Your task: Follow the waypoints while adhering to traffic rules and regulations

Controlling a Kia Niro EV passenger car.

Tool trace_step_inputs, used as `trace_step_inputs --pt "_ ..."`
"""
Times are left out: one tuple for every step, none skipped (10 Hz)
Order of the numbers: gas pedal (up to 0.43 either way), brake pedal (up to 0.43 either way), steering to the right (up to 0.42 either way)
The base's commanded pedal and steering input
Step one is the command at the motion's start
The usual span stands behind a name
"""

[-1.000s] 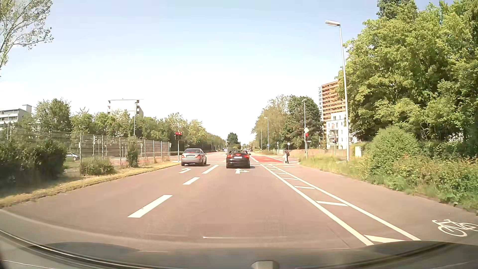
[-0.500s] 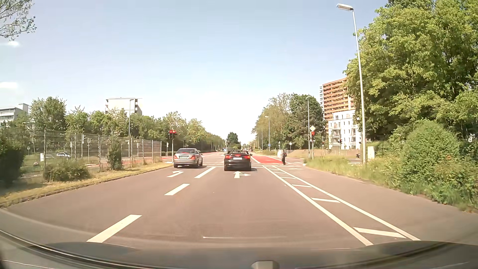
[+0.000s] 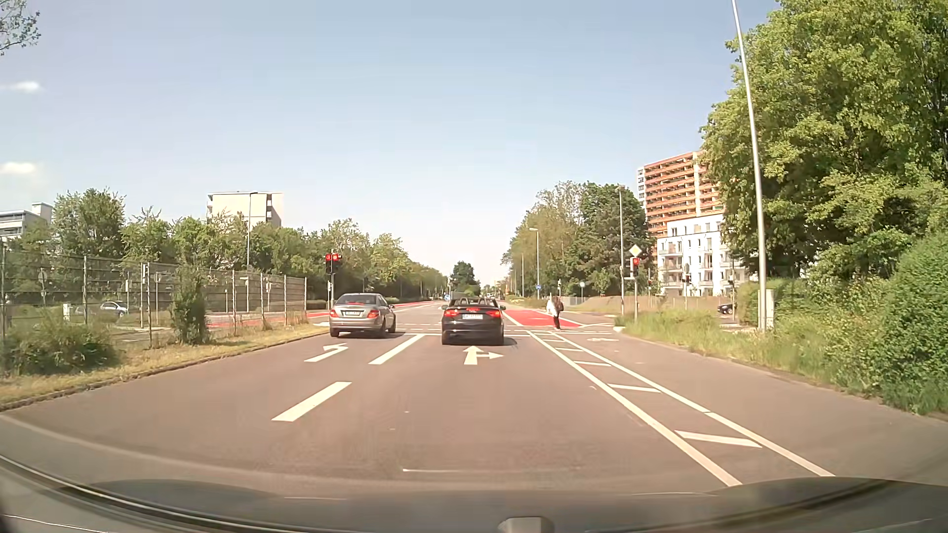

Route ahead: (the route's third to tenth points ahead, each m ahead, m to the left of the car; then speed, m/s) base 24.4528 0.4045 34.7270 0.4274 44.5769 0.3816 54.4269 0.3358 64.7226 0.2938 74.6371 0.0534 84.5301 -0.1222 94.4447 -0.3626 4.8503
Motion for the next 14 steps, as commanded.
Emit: trace_step_inputs --pt "0.000 0.000 -0.008" --pt "0.000 0.000 -0.008" --pt "0.000 0.000 -0.008" --pt "0.000 0.000 -0.006" --pt "0.000 0.000 -0.004" --pt "0.000 0.000 -0.004" --pt "0.000 0.000 -0.004" --pt "0.000 0.000 -0.004" --pt "0.000 0.012 -0.004" --pt "0.000 0.043 -0.004" --pt "0.000 0.061 -0.004" --pt "0.000 0.073 -0.004" --pt "0.000 0.079 -0.004" --pt "0.000 0.079 -0.004"
